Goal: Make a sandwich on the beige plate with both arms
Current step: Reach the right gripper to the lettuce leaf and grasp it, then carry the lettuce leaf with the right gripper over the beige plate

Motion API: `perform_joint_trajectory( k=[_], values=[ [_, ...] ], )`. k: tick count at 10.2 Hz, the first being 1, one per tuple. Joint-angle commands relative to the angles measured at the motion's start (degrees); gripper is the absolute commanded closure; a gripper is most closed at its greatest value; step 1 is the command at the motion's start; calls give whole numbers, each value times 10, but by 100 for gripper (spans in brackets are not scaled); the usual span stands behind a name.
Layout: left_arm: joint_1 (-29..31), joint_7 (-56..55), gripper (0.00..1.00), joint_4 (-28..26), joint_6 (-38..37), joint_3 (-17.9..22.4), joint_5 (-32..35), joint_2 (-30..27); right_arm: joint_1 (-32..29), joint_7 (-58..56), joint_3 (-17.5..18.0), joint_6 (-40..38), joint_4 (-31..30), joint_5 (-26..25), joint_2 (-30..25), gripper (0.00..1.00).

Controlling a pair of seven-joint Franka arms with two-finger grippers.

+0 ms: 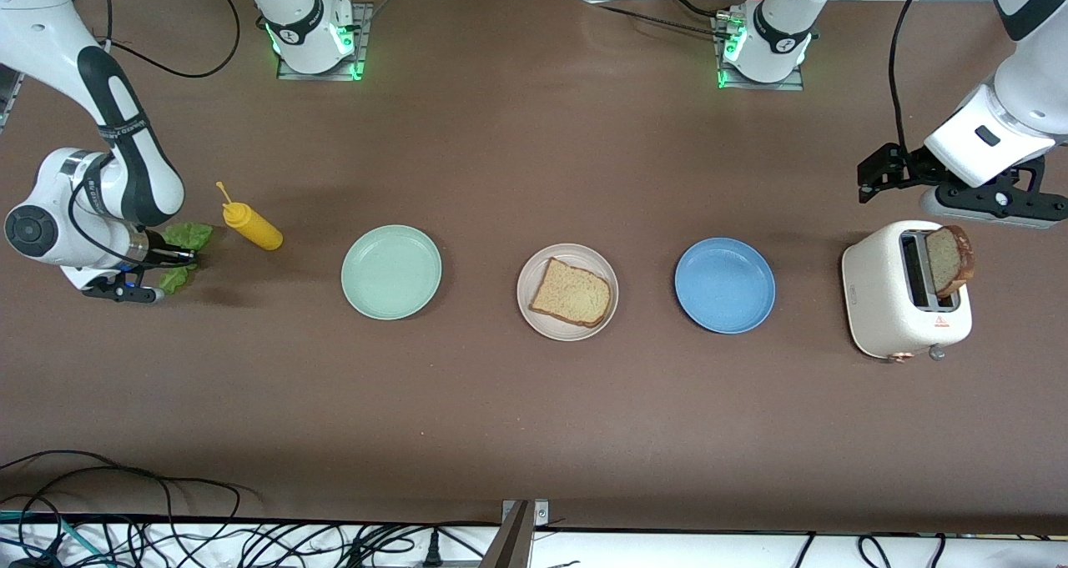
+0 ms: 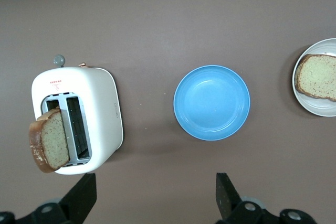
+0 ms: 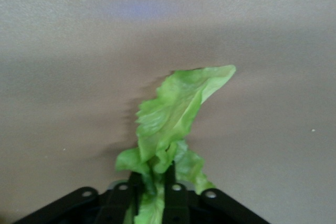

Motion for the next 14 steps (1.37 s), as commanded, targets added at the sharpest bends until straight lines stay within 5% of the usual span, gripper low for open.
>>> perform_joint_trajectory(
  k=[1,3,5,7,9,11,14],
  values=[
    [4,0,0,16,-14,-1,-8,6,5,-3,19,-47,5,-8,-44,100],
    [4,0,0,17,-14,-1,-8,6,6,-3,60,-161,66,-8,-79,100],
    [4,0,0,16,-14,-1,-8,6,13,3,121,-343,201,-7,-80,100],
    [4,0,0,16,-14,-1,-8,6,67,43,135,-436,290,-1,-78,100],
    [4,0,0,16,-14,-1,-8,6,149,141,135,-478,339,4,-78,100],
    [4,0,0,16,-14,-1,-8,6,229,307,135,-473,350,65,-74,100],
    [4,0,0,16,-14,-1,-8,6,352,585,135,-352,374,128,-10,100]
  ],
)
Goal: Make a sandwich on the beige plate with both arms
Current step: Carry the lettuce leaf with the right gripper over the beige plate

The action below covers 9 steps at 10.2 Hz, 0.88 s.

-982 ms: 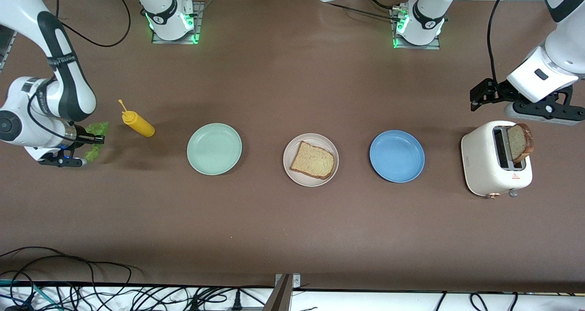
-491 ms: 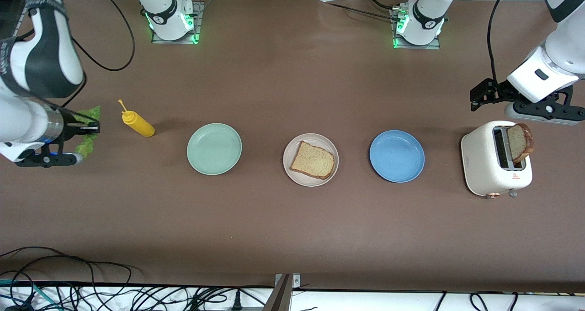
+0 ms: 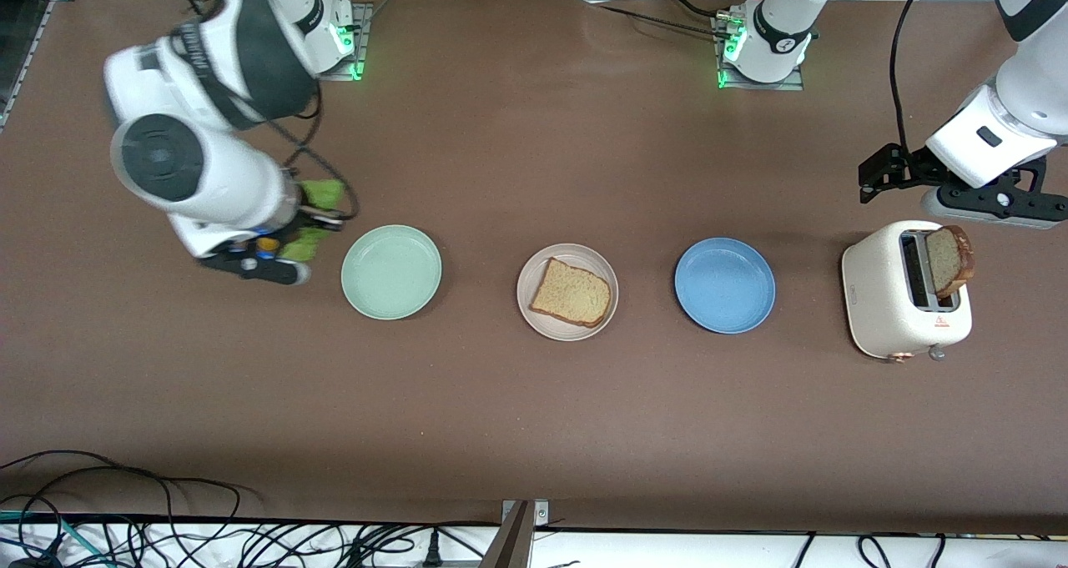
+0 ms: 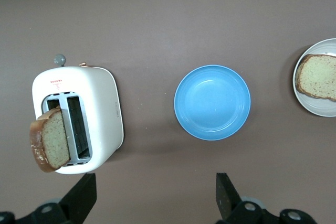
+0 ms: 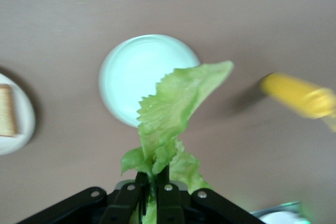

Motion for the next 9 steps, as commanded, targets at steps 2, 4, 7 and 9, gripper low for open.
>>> perform_joint_trajectory(
  k=[2,4,7,9],
  values=[
    [3,0,0,16,-13,-1,-8,5,107,268,-7,206,45,20,113,100],
    [3,0,0,16,-13,-1,-8,5,144,373,-6,310,76,22,179,100],
    [3,0,0,16,-13,-1,-8,5,180,455,-2,464,100,89,267,100],
    [3,1,0,16,-13,-1,-8,5,188,457,-2,509,115,108,304,100]
  ],
)
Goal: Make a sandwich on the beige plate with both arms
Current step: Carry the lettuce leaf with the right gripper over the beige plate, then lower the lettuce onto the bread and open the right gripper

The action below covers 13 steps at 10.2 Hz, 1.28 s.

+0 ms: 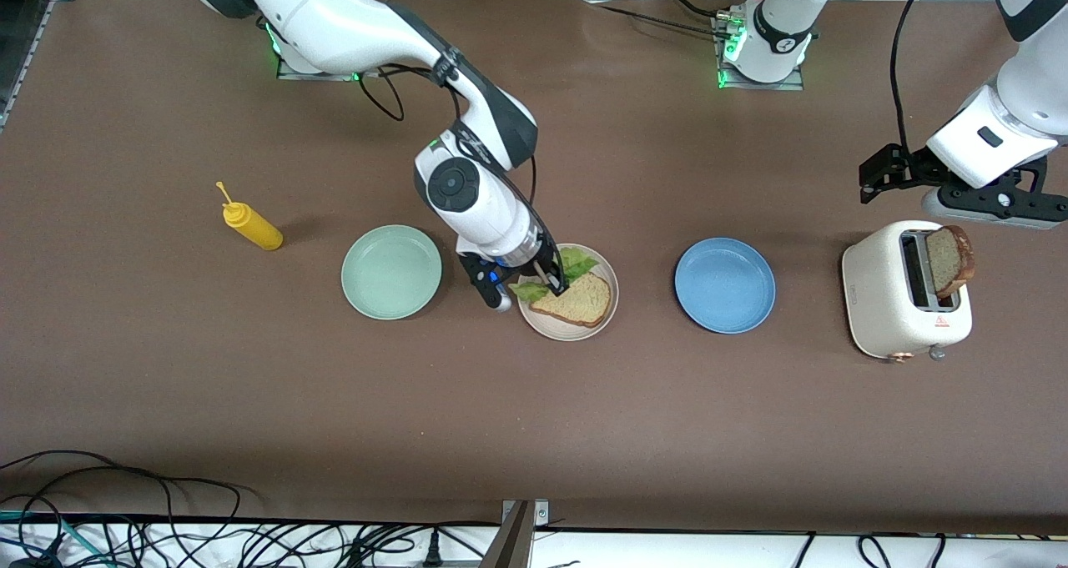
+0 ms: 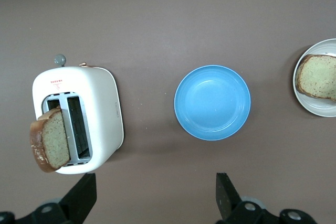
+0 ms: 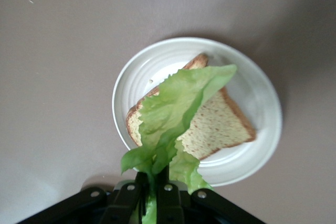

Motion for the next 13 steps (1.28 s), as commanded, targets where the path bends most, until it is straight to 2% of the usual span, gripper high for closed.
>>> perform_joint_trajectory(
  k=[1,6,7,8,9,10,13],
  values=[
    [3,1,0,14,-12,-1,-8,4,12,11,-1,14,51,19,47,100],
    [3,1,0,14,-12,-1,-8,4,7,3,-7,19,56,14,65,99],
    [3,0,0,14,-12,-1,-8,4,6,2,-7,18,56,14,65,67],
    [3,1,0,14,-12,-1,-8,4,6,3,-7,19,56,14,65,28],
    [3,0,0,14,-12,-1,-8,4,6,4,-6,18,56,15,65,17],
    [3,0,0,14,-12,-1,-8,4,6,6,-6,18,56,18,65,0],
    [3,1,0,14,-12,-1,-8,4,-1,7,-7,-6,57,19,58,0]
  ],
)
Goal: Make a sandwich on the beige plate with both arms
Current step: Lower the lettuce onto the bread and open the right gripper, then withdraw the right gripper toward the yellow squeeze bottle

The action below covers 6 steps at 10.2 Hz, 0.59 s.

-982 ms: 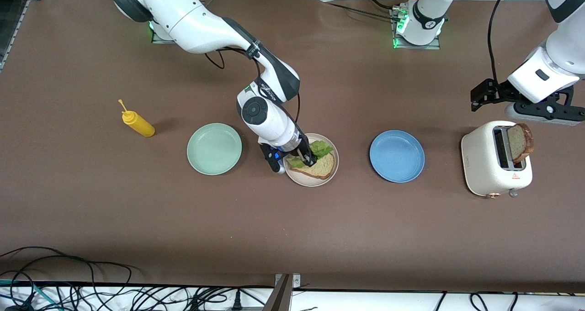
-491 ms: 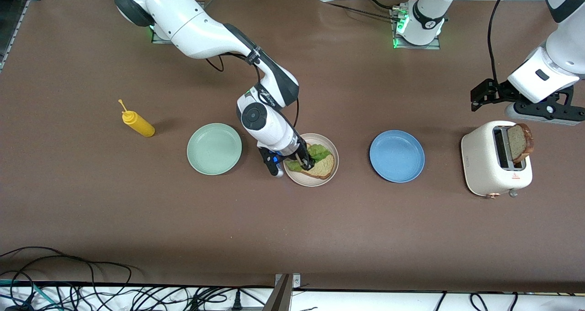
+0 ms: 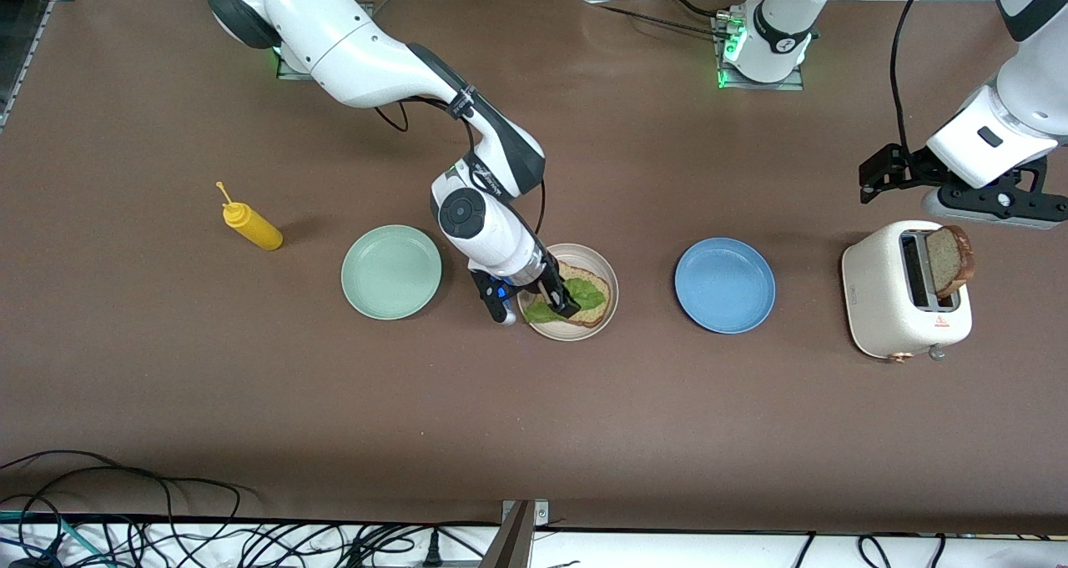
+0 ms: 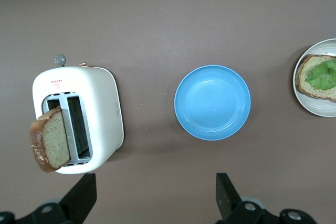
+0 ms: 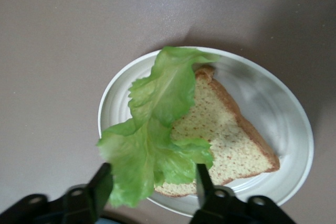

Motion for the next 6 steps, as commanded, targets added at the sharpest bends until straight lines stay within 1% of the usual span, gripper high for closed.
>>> perform_joint_trajectory(
  k=[1,2,3,5,6],
  values=[
    [3,0,0,14,-12,-1,-8,4,-14,4,1,-72,42,10,-2,0],
    [3,1,0,14,-12,-1,-8,4,-24,3,1,-151,79,10,-9,0],
    [3,1,0,14,-12,-1,-8,4,-42,-1,2,-223,102,10,-26,0],
    [3,0,0,14,-12,-1,-8,4,-93,-30,5,-322,103,12,-79,0],
    [3,1,0,14,-12,-1,-8,4,-120,-90,5,-393,103,12,-100,0]
  ],
)
